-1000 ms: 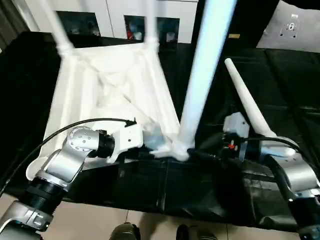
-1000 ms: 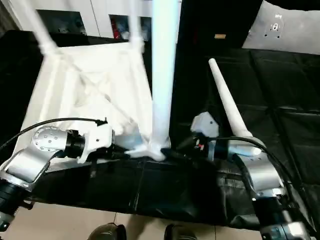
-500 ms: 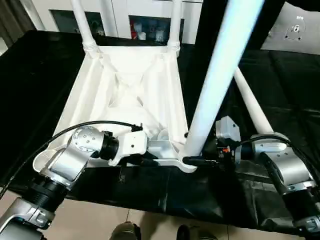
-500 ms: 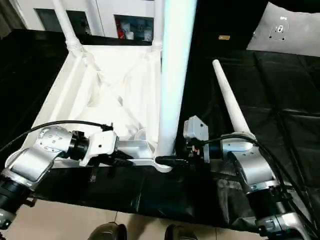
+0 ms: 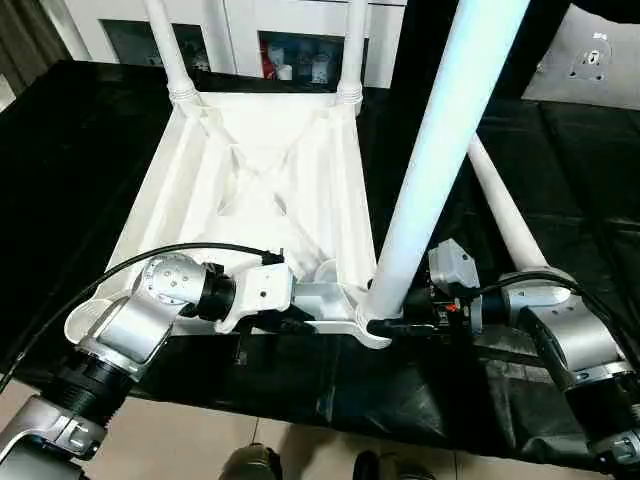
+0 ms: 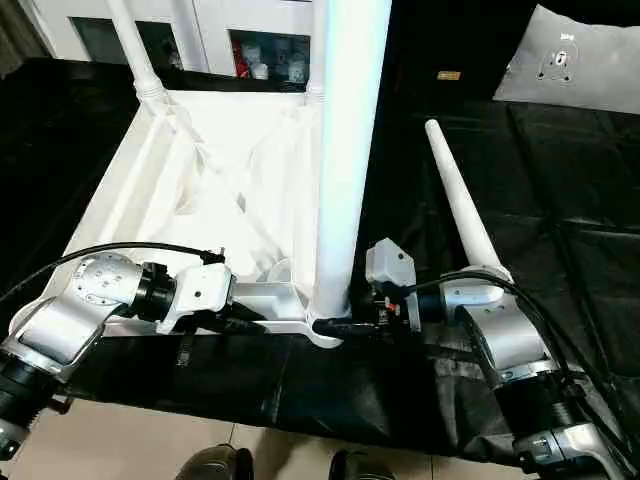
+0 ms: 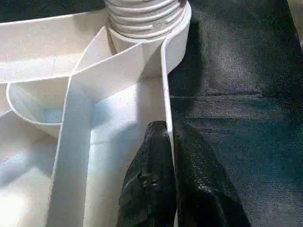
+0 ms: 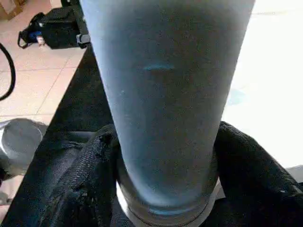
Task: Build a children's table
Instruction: Rotate leg to tighten
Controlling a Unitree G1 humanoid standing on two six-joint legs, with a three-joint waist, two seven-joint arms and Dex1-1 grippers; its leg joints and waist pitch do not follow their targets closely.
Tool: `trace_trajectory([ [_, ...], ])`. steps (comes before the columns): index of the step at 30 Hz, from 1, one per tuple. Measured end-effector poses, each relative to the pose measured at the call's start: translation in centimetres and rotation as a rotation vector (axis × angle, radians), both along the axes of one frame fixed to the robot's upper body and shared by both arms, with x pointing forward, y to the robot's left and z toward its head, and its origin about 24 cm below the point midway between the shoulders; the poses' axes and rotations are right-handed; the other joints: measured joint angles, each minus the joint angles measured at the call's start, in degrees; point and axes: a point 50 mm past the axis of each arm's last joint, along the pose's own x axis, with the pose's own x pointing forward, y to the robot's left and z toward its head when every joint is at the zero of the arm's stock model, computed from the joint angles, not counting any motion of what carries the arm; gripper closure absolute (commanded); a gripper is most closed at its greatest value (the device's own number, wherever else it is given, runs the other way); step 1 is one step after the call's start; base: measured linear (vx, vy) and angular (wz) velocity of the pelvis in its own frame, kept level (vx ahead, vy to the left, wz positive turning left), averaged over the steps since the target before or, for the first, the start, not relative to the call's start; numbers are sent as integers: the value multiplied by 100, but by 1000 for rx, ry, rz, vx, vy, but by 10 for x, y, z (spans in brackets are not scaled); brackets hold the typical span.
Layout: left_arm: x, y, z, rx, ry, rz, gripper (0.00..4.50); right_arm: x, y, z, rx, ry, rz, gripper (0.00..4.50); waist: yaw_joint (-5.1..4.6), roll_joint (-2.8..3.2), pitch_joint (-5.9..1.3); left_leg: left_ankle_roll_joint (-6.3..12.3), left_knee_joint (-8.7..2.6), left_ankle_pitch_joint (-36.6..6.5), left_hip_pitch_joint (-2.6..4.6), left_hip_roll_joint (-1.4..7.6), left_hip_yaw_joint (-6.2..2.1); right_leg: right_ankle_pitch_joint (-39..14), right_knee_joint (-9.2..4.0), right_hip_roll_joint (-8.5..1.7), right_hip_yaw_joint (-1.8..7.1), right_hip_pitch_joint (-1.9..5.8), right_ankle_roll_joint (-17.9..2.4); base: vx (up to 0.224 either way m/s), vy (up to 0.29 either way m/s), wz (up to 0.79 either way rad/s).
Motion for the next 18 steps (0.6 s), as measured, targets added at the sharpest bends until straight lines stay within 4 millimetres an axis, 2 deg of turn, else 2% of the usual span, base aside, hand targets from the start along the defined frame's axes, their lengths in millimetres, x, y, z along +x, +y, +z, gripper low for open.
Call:
trace_trajectory([
  [4,-1,-2,-3,-29,24,58,450,-3,3,-5,48,26,-69,186,-9,14,-10,-1,1,0,0,1,2,1,3,0,1,11,-2,0,0,0],
  [7,4,-4,-4,-36,22,154,450,2,9,-9,68,30,-191,186,-50,21,-14,-16,7,12,17,5,6,24,1,1,1,29,-13,0,0,0],
  [9,10,-9,-6,-63,11,281,450,9,17,-13,108,19,-376,186,-165,18,-15,-44,6,20,27,13,10,31,-11,7,2,38,17,0,0,0],
  [12,17,-28,-9,-107,-12,433,450,21,27,-17,180,30,-684,187,-317,19,-15,-70,-2,39,43,15,21,37,-17,3,2,37,25,-34,0,-5],
  [15,19,-49,-12,-155,7,554,450,28,34,-17,211,38,-899,187,-337,14,-16,-74,-5,43,59,16,22,39,-18,4,2,42,28,0,0,0],
  [18,21,-59,-11,-170,11,618,450,33,40,-15,220,45,-1004,187,-319,15,-17,-70,-17,46,62,15,23,42,-19,4,2,42,34,0,0,0],
])
